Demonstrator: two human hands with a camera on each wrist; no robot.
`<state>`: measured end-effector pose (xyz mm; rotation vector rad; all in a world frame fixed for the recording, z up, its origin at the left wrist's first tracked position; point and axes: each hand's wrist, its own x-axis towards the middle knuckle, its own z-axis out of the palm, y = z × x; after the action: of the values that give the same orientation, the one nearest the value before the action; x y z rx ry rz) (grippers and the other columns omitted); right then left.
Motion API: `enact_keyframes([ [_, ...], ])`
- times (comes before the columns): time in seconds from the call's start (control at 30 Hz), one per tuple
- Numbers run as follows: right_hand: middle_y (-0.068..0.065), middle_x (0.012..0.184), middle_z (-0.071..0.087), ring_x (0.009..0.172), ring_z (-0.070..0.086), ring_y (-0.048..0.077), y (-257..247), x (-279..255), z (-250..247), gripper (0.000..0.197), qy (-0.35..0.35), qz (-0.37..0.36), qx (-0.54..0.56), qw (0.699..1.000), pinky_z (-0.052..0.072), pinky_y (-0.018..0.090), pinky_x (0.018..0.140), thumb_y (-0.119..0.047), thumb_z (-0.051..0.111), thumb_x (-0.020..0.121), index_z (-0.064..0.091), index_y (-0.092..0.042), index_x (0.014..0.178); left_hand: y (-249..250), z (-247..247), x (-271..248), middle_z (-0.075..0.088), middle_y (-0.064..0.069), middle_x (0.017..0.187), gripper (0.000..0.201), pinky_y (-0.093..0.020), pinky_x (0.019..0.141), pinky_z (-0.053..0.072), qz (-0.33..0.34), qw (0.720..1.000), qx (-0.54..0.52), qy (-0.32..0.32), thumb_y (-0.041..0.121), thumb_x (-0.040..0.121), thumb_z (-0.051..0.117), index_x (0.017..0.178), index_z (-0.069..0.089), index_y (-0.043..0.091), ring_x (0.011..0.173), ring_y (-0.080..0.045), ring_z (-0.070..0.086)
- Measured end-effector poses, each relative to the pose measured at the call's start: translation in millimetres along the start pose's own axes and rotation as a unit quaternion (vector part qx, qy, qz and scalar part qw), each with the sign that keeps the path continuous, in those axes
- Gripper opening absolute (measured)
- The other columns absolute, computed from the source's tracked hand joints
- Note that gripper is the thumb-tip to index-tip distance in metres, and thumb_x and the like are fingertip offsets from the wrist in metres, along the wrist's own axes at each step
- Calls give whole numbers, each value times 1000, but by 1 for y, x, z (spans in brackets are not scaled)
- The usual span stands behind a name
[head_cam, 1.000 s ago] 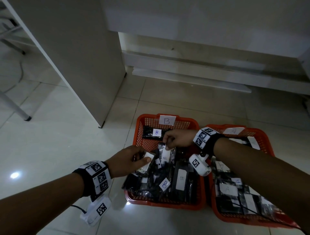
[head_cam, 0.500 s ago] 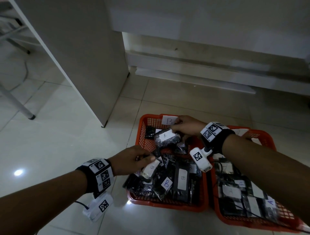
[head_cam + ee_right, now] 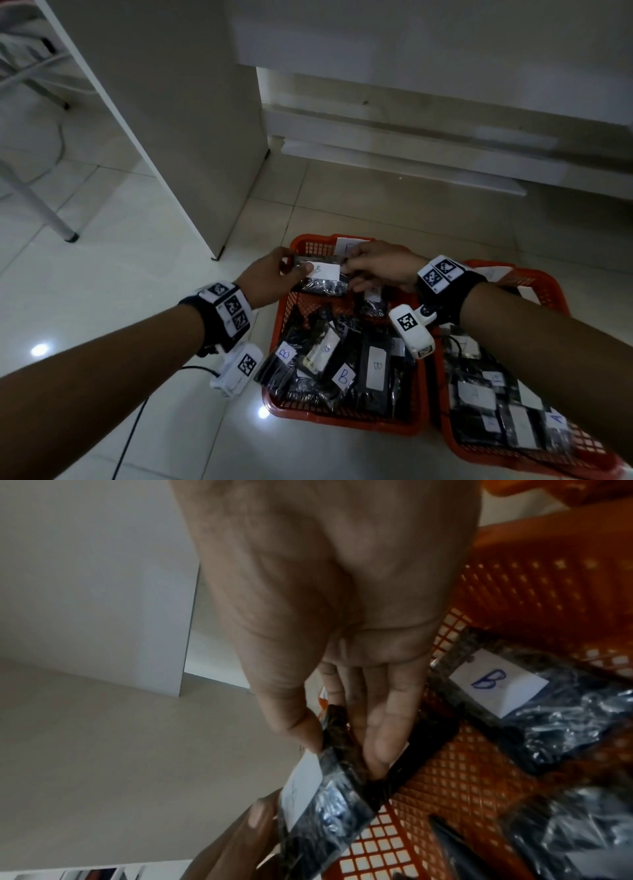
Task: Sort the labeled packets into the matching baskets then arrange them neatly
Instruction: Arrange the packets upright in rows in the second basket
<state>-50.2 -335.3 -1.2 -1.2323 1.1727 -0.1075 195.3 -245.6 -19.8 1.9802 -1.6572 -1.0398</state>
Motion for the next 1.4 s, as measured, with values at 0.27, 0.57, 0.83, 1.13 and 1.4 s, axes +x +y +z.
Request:
enact_keyframes([
  [0.27, -5, 98, 69, 86, 71, 14, -1, -19, 25, 49, 110, -92, -242, 960, 57, 31, 72, -55, 72, 93, 50, -22, 121, -17, -12, 10, 74, -7, 93, 42, -18, 51, 48, -52, 977, -203, 44, 36, 90, 77, 123, 59, 18, 66, -11, 67],
  [0.57, -16, 121, 66, 108, 62, 2, 25, -45, 57, 56, -147, -124, -304, 933, 55, 27, 94, -53, 87, 80, 68, -35, 129, -34, -31, 17, 73, -3, 99, 47, -41, 78, 62, -63, 961, -199, 180, 55, 84, 77, 121, 57, 33, 82, -19, 72],
  [0.83, -12, 115, 70, 105, 67, 10, 19, -41, -1, 29, -100, -126, -308, 938, 58, 36, 94, -50, 76, 91, 71, -35, 116, -19, -23, 18, 68, -1, 103, 48, -34, 81, 60, -34, 960, -213, 177, 48, 86, 78, 125, 57, 30, 94, -16, 70],
  [1.13, 3, 124, 59, 103, 59, 20, 42, -15, -54, 42, 108, -113, -580, 799, 54, 37, 82, -48, 68, 93, 62, -26, 128, -33, -20, 14, 70, 0, 102, 45, -41, 84, 61, -47, 960, -200, 188, 48, 85, 79, 122, 59, 31, 93, -17, 71],
  [1.4, -11, 140, 53, 124, 53, 6, -3, -38, 60, 63, -82, -253, -445, 855, 50, 27, 100, -65, 66, 93, 50, -37, 147, -42, -27, 16, 71, -1, 101, 46, -36, 80, 60, -61, 961, -186, 197, 52, 85, 78, 122, 57, 35, 87, -16, 71],
])
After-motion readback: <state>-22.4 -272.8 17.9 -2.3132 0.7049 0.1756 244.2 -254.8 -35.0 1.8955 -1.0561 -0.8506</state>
